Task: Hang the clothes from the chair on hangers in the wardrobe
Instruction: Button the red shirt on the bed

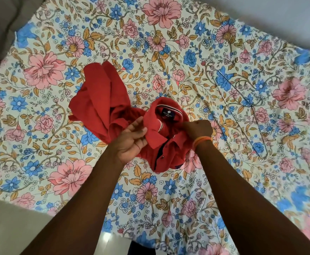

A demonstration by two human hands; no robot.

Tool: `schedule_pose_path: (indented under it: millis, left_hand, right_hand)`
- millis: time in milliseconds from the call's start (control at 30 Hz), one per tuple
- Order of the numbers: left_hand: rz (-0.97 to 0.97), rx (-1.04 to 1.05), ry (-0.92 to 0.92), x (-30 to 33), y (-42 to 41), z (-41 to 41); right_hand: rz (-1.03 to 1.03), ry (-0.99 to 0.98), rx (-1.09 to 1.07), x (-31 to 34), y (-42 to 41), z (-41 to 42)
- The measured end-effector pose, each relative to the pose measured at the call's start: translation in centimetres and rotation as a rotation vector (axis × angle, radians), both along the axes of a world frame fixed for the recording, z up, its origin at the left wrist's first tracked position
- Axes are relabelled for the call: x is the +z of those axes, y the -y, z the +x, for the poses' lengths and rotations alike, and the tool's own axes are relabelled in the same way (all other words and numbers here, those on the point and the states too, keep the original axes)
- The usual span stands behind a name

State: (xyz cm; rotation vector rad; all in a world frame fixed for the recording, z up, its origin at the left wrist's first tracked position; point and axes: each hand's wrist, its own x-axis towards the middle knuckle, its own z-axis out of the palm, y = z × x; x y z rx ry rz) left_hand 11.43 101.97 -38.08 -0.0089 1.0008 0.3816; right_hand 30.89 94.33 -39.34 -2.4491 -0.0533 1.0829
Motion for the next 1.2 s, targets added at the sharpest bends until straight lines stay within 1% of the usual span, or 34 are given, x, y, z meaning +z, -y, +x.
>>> schedule_pose_path:
  millis: [33,67,100,133,167,200,233,267,300,333,367,433,467,533,600,667,767,833,900,967,1034,1134,1200]
  left_hand:
    - [-0.008,0.000,-0.018,-0.2,0.3,-0.2]
    - [0.028,-0.064,-0.086,-0.2,0.5,-0.3]
    - [0.118,-0.187,-0.236,-0.2,1.0,0.0]
    - [0.294,-0.353,-0.476,-0.1,1.1,0.1]
    - [0.527,-0.487,-0.759,-0.1,1.2,0.3]
    - [0.779,-0.533,-1.003,0.2,1.2,0.7]
    - [1.001,-0.508,-1.140,0.8,1.2,1.3]
    - [1.149,-0.474,-1.171,1.8,1.1,2.2]
    - [1.230,-0.502,-1.168,2.4,1.0,3.2]
    - [1.245,-0.596,-1.164,2.6,0.9,4.2]
    - [1.217,-0.720,-1.167,2.7,0.8,5.2]
    - [1.137,-0.954,-1.207,2.0,0.2,6.3]
    - [1.134,-1.024,-1.226,1.5,-0.1,6.5]
    - [1.195,-1.096,-1.248,0.9,-0.8,6.6]
    - [1.271,-1.097,-1.278,0.4,-1.0,6.5]
    - [1.342,-1.100,-1.265,0.2,-0.5,6.8]
    - [1.475,-1.117,-1.215,-0.9,0.1,6.7]
    - [1.498,-1.133,-1.260,-1.9,0.2,6.7]
    - [1.481,-1.135,-1.299,-2.4,0.3,6.9]
    - [1.461,-1.138,-1.306,-2.4,0.7,7.3]
    - [1.410,-1.149,-1.321,-1.9,1.1,8.1]
    - [1.272,-1.103,-1.354,-0.9,1.2,9.2]
    - [1.249,-1.089,-1.333,-0.6,1.2,9.9]
  right_hand:
    - [0.023,0.004,0.014,0.1,0.2,0.1]
    - [0.057,0.013,0.015,0.0,0.3,0.2]
    - [0.089,0.035,-0.004,-0.2,0.9,0.5]
    - [0.134,0.023,-0.058,-0.2,1.4,0.5]
    - [0.167,-0.018,-0.126,-0.3,1.9,0.6]
    - [0.188,-0.068,-0.176,-0.3,2.5,0.5]
    - [0.207,-0.111,-0.215,0.0,2.9,0.3]
    - [0.223,-0.132,-0.253,0.1,3.4,0.1]
    - [0.255,-0.133,-0.297,0.2,3.9,-0.3]
    - [0.290,-0.114,-0.324,0.3,4.1,-0.6]
    - [0.316,-0.088,-0.328,0.5,4.4,-1.0]
    - [0.330,-0.041,-0.273,0.3,5.0,-1.3]
    - [0.325,-0.012,-0.235,0.2,5.3,-1.1]
    - [0.315,0.070,-0.115,-0.2,5.8,-0.1]
    - [0.321,0.202,0.017,-0.6,6.0,1.7]
    - [0.279,0.360,0.083,-1.2,6.5,4.6]
    - [0.098,0.548,0.210,-2.5,7.7,10.0]
    - [-0.043,0.571,0.248,-3.2,8.3,13.6]
    - [-0.132,0.496,0.293,-4.0,8.7,16.3]
    - [-0.216,0.433,0.391,-4.6,8.8,17.5]
    - [-0.339,0.497,0.504,-4.8,8.8,16.9]
    - [-0.357,0.591,0.533,-4.6,9.1,14.8]
    - [-0.310,0.616,0.505,-4.8,9.0,14.2]
